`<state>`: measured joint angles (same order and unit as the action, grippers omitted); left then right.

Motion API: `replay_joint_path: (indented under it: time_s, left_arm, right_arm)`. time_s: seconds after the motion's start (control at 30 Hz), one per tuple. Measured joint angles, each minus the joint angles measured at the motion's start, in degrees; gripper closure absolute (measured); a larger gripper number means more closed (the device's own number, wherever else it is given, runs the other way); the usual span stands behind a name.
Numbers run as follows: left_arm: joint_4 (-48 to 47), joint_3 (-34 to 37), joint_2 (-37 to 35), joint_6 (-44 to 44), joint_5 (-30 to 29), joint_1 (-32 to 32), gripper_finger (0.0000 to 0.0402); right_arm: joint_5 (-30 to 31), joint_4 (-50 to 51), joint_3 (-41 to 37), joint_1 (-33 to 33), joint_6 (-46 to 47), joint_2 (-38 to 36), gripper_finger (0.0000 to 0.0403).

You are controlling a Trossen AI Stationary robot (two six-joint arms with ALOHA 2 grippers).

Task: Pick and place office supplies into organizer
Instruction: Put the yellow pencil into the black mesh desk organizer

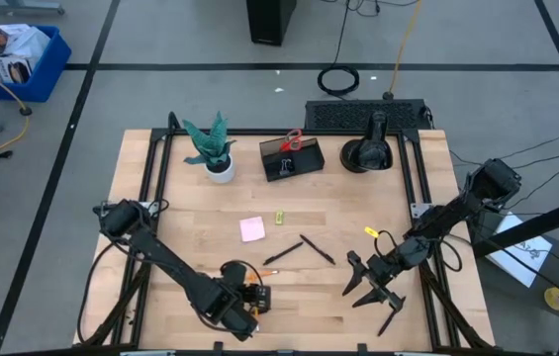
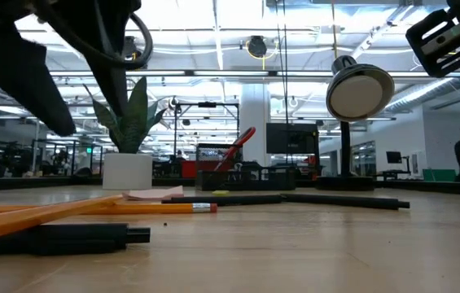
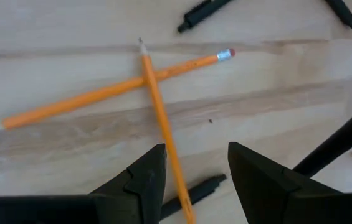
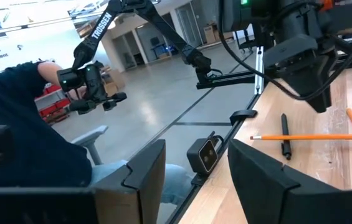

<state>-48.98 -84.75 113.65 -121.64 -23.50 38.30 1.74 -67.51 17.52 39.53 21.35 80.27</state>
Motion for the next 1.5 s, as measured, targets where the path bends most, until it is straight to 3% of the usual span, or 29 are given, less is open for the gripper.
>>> replay_joint_path:
  time_s: [0.6,1.5]
  left_arm:
    - [5.7,1.4,3.6,1.2,4.2,-1.4,0.0224]
    - [4.9,1.4,5.0,4.5,8.1,-2.1,0.0225]
  right_arm:
    - [0.0,0.0,0.1,0.0,0.3,0.0,0.0238]
    - [-0.1,0.0,0.1,0.0,0.3,0.0,0.0238]
